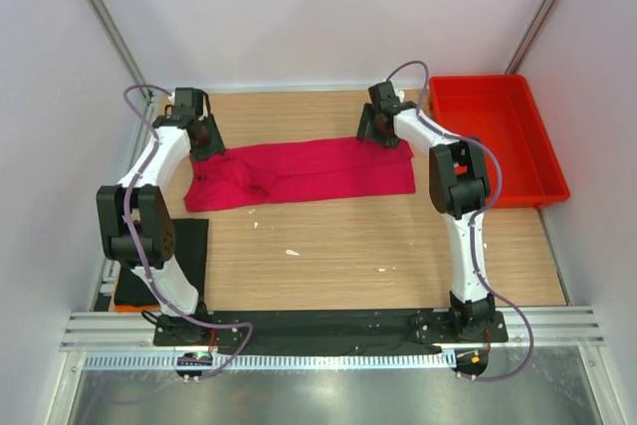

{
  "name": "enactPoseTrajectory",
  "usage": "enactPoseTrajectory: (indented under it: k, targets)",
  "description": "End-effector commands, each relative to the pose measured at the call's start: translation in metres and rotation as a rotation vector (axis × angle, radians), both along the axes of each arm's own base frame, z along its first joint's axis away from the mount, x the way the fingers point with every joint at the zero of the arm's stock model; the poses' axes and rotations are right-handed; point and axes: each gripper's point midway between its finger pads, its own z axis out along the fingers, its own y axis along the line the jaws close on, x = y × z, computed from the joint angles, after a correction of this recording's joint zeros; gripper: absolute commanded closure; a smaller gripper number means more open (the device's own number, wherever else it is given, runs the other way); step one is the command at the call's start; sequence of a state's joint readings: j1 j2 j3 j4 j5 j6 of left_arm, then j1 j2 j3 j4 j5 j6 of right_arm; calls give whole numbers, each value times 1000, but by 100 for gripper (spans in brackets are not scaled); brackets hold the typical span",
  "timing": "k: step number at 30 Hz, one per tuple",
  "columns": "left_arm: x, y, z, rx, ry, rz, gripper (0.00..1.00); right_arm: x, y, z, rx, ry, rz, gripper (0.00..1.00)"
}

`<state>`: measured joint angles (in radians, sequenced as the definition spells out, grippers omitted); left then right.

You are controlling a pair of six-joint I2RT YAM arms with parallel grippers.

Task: Fold and stack the t-shirts
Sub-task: Fold the tshirt

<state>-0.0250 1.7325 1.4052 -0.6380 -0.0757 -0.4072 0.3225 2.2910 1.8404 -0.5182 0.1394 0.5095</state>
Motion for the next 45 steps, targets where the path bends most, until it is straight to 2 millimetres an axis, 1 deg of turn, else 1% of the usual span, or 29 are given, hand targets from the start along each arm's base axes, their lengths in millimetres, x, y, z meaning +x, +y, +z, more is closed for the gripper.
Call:
enactPoseTrajectory:
  k: [1,3,4,7,8,10,11,12,14,15,16,17,18,19,20,21,22,23,24,25,26,27,29,30,31,32,36,41,45]
  targets:
    - [14,-7,9,-49,-14,-41,57,3,-53,-9,-187,32,12,24]
    - [16,-13,2,-81,7,-51,57,7,-57,-3,-226,16,44,23]
    - [18,-15,3,-95,4,-44,57,7,-65,-1,-284,26,58,23]
    - [24,-20,3,-121,-1,-55,57,14,-68,20,-313,-9,78,21]
    - [26,-23,4,-133,-9,-62,57,16,-65,37,-298,-43,76,21]
    - [33,-27,4,-148,-14,-83,57,18,-59,59,-278,-79,74,20]
    - [36,-30,6,-161,-22,-97,56,18,-51,78,-254,-112,79,20]
    - [39,-37,6,-190,-22,-121,57,21,-37,96,-230,-151,92,19]
    - [44,-46,3,-241,-13,-137,54,19,-9,117,-151,-195,120,18]
    - [45,-56,4,-288,-9,-168,44,13,25,128,-63,-216,189,16]
    - [47,-60,4,-305,-7,-181,28,15,49,137,26,-259,228,16]
    - [46,-60,3,-309,-2,-181,0,10,70,132,125,-252,230,16]
    - [46,-59,4,-308,-7,-178,0,-4,111,136,278,-245,348,16]
    - [44,-57,0,-296,-10,-168,0,-4,148,151,378,-320,411,16]
    - [43,-55,12,-284,-43,-164,0,-11,169,148,447,-312,446,16]
    - [43,-53,16,-274,-58,-146,0,-19,193,142,558,-270,470,17]
    - [41,-46,16,-247,-70,-119,0,-22,216,147,602,-302,508,18]
    - [39,-41,20,-222,-81,-94,0,-23,228,152,630,-315,530,20]
    - [36,-35,35,-202,-115,-62,0,-24,236,150,640,-313,543,22]
    - [33,-29,35,-178,-123,-39,0,-26,248,136,642,-290,560,25]
    - [32,-19,38,-134,-135,-7,0,-29,258,138,656,-295,577,30]
    - [29,-14,48,-117,-159,8,0,-33,264,135,669,-289,587,32]
    - [25,-10,52,-115,-159,23,0,-41,279,124,683,-277,606,37]
    - [23,-11,57,-128,-166,24,0,-44,283,118,681,-267,612,39]
    - [23,-3,59,-150,-169,44,0,-47,286,113,681,-254,615,41]
    - [22,-8,61,-192,-173,16,0,-54,292,104,674,-235,620,44]
    - [22,-6,77,-247,-221,-5,0,-62,296,85,637,-205,627,46]
    - [14,1,94,-256,-242,61,0,-63,300,71,632,-184,623,53]
    - [13,2,100,-271,-257,81,0,-65,308,65,630,-181,636,54]
